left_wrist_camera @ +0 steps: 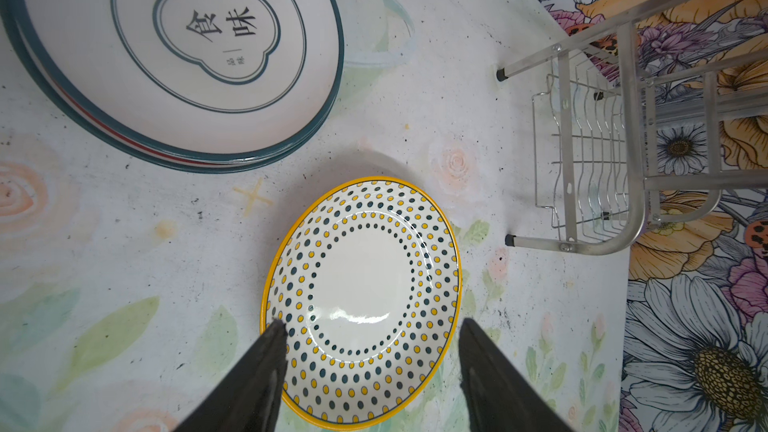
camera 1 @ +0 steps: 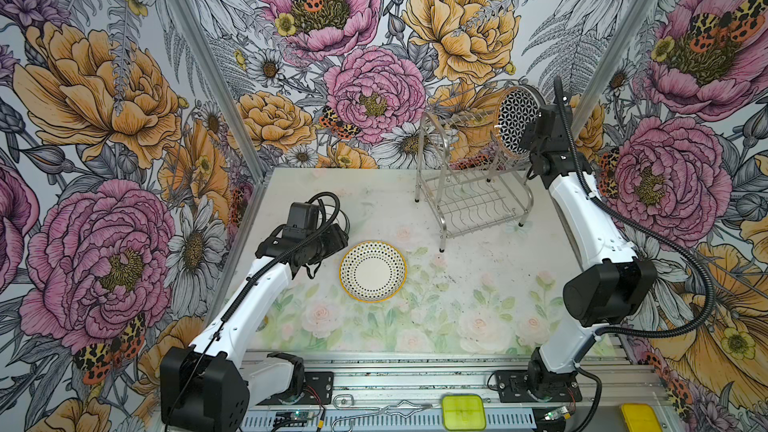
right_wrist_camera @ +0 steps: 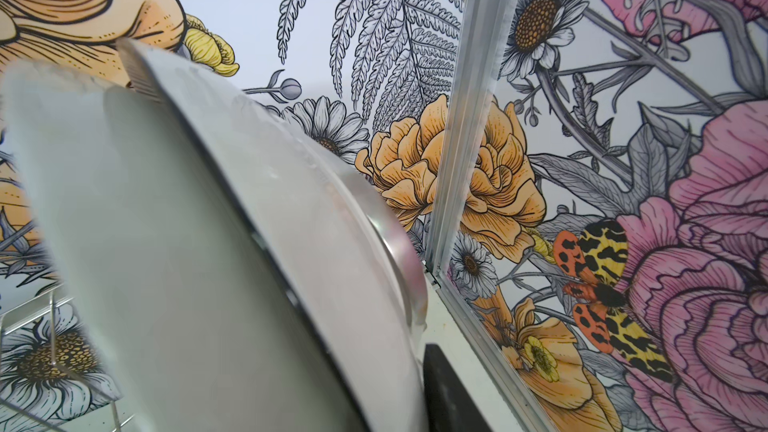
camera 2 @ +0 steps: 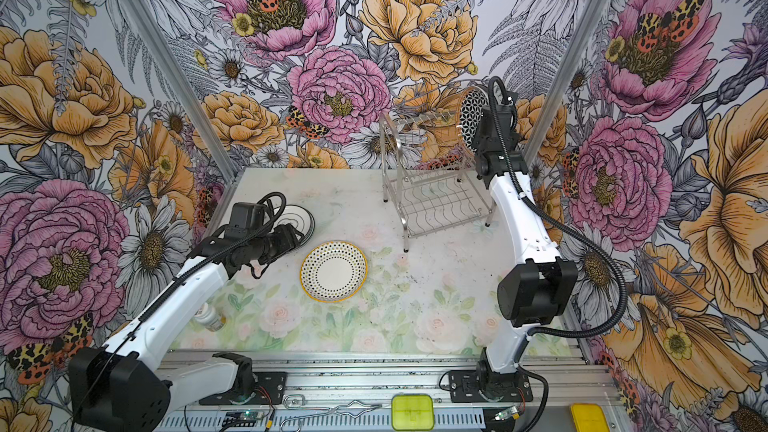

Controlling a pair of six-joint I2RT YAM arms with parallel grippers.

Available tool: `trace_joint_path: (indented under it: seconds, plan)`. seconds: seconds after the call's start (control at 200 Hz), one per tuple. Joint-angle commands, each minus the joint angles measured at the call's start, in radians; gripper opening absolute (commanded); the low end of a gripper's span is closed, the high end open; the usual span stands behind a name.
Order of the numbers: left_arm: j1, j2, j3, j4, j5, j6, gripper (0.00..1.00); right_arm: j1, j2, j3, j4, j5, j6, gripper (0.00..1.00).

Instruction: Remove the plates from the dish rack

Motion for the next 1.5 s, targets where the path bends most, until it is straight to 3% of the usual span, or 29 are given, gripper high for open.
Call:
trace_joint_path:
  seconds: [0.0,0.375,0.515,0.63,0.741,0.966,1.496]
  plan:
    - [-0.004,0.004,0.031,0.005,0.02,0.011,0.66,0.008,-0.011,-0.02,0.04,-0.01,0.008,0.46]
    - [-0.002,0.011,0.012,0.019,0.019,0.011,0.66,0.006,-0.169,-0.138,0.036,-0.051,0.058,0.56]
    - [0.002,0.008,0.004,0.024,0.026,0.013,0.66,0.007,-0.274,-0.219,0.035,-0.108,0.102,0.58]
    - [0.005,0.001,0.001,0.035,0.033,0.013,0.66,0.003,-0.317,-0.247,0.023,-0.234,0.137,0.6]
    - [0.006,0.002,0.004,0.039,0.041,0.013,0.66,0.002,-0.314,-0.245,0.008,-0.328,0.176,0.61]
    - [0.017,-0.004,0.0,0.046,0.053,0.018,0.66,0.0,-0.259,-0.197,0.011,-0.382,0.214,0.61]
    - [0.061,-0.02,-0.027,0.063,0.085,0.032,0.66,0.0,-0.153,-0.107,0.011,-0.36,0.214,0.62]
